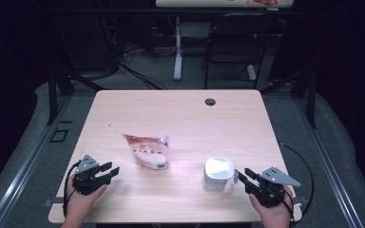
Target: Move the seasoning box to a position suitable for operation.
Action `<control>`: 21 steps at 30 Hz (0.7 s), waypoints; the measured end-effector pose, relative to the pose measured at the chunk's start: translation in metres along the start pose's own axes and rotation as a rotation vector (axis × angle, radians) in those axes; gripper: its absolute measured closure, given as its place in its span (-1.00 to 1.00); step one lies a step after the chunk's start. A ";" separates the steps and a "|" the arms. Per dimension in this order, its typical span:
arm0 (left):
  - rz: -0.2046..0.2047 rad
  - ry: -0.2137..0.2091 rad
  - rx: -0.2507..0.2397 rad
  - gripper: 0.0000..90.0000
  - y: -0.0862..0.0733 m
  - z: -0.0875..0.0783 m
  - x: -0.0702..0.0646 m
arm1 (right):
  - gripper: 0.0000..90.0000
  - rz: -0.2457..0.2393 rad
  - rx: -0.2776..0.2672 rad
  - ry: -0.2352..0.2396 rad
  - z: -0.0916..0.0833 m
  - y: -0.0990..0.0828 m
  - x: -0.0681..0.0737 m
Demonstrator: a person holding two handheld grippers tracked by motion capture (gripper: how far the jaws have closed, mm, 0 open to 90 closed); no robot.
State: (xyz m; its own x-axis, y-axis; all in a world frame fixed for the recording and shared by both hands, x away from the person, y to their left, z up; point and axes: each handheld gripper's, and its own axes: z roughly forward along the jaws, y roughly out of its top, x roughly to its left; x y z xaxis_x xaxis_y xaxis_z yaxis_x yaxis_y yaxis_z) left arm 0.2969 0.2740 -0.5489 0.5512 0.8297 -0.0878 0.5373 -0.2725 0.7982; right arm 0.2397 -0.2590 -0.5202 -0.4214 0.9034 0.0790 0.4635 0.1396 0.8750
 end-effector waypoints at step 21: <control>-0.001 0.005 0.017 0.30 -0.002 0.001 0.003 | 1.00 -0.030 0.029 0.038 0.010 0.049 0.006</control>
State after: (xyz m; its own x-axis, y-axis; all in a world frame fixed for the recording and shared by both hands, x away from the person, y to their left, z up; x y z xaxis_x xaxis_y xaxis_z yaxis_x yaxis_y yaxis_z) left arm 0.2983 0.2767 -0.5508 0.5472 0.8326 -0.0858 0.5491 -0.2797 0.7876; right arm 0.2676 -0.2428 -0.4820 -0.4650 0.8824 0.0715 0.4721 0.1788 0.8632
